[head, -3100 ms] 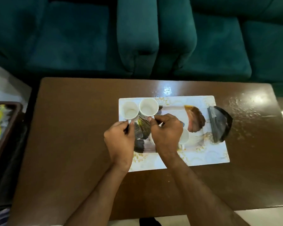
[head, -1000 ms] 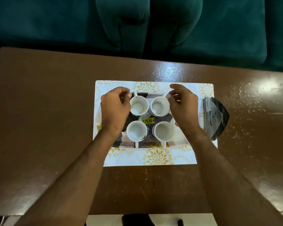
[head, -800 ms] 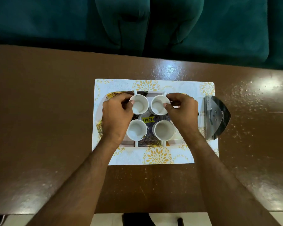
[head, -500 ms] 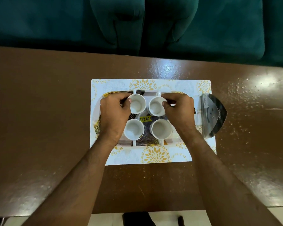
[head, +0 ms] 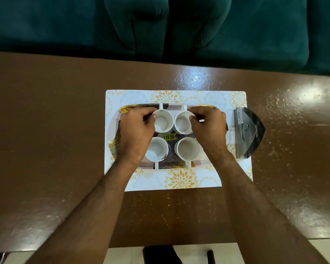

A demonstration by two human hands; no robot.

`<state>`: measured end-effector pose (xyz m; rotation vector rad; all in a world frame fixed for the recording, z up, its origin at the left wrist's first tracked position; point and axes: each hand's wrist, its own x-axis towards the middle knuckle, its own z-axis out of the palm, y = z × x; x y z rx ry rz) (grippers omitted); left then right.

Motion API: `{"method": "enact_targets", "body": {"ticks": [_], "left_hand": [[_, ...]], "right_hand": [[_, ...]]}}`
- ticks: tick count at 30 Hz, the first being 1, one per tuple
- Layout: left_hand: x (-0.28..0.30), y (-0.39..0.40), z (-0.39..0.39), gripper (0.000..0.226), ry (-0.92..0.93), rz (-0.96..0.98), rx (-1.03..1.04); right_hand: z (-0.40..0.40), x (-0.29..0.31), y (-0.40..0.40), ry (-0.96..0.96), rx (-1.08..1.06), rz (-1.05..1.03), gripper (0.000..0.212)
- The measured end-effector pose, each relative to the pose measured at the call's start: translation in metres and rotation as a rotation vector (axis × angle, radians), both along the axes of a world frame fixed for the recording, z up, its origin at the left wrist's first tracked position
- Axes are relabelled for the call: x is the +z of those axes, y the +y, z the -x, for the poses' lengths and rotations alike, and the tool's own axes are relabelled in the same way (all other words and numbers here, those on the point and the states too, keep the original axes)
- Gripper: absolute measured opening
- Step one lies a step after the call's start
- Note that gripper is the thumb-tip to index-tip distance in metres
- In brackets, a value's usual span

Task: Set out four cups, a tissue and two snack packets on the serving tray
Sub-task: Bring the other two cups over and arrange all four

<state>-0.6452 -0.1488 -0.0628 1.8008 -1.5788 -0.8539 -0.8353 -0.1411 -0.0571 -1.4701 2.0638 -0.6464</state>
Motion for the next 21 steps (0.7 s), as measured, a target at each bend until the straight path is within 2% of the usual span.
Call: {"method": "enact_targets", "body": {"ticks": [21], "left_hand": [[0.006,0.000,-0.007,0.017,0.033,-0.043,0.026]], "right_hand": [[-0.011,0.011,0.001,0.058,-0.047,-0.054,0.024]]}}
